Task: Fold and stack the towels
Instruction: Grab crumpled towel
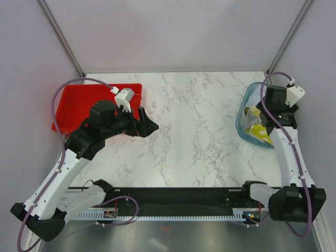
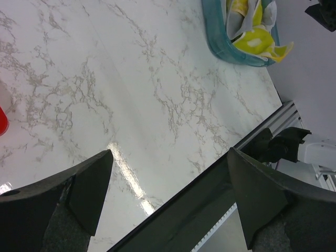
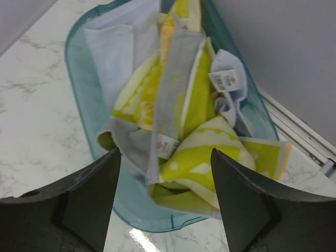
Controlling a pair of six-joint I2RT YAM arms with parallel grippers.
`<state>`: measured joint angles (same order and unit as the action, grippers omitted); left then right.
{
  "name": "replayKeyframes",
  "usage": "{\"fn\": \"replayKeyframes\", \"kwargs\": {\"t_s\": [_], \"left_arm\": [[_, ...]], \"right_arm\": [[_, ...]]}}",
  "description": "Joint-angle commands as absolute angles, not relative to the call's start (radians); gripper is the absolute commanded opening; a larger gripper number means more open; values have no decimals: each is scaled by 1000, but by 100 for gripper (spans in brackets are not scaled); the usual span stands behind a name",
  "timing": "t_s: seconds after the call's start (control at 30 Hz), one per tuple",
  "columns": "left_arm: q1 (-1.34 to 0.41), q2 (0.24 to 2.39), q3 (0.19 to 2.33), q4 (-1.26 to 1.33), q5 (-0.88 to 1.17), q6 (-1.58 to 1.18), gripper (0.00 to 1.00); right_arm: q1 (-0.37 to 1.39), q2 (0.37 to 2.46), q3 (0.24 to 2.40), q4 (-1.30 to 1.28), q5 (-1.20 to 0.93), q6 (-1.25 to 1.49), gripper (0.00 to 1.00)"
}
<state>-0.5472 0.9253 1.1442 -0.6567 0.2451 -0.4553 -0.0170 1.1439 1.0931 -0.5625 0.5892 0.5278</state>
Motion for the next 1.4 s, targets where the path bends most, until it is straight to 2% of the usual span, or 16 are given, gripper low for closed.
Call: {"fn": "replayKeyframes", "kwargs": {"t_s": [0.0,0.1,0.43,0.73,0.77,0.87,0.93,1.07,1.1,1.2,1.37], "left_arm": [[-546,894,1132,-650,285,-448,98],[-546,879,1114,-650,282,-443,98],[-546,879,1057,-634,287,-456,98],[-546,896,1043,-624,285,-457,98],[-546,894,1042,-623,285,-457,98],[-546,903,1043,-621,276,-459,98],[-546,905,1048,-623,272,-457,97],[-546,891,1080,-621,264,-459,97],[-546,893,1091,-621,264,-463,97],[-546,910,1143,-618,255,-468,97],[-546,934,1238,-621,229,-457,97]], "right_arm": [[-155,1143,1072,-589,491,546,77],[-230,1186,1046,-548,342,526,74],[-264,1429,1052,-465,281,572,67],[-264,1532,1078,-347,232,528,64],[-264,1540,1081,-347,233,522,62],[-265,1562,1092,-357,242,514,44],[-267,1562,1121,-382,250,496,1],[-264,1543,1346,-521,206,457,0],[-261,1536,1476,-563,190,453,0],[-249,1491,1679,-682,132,445,0],[-242,1364,1793,-690,-196,489,0]]}}
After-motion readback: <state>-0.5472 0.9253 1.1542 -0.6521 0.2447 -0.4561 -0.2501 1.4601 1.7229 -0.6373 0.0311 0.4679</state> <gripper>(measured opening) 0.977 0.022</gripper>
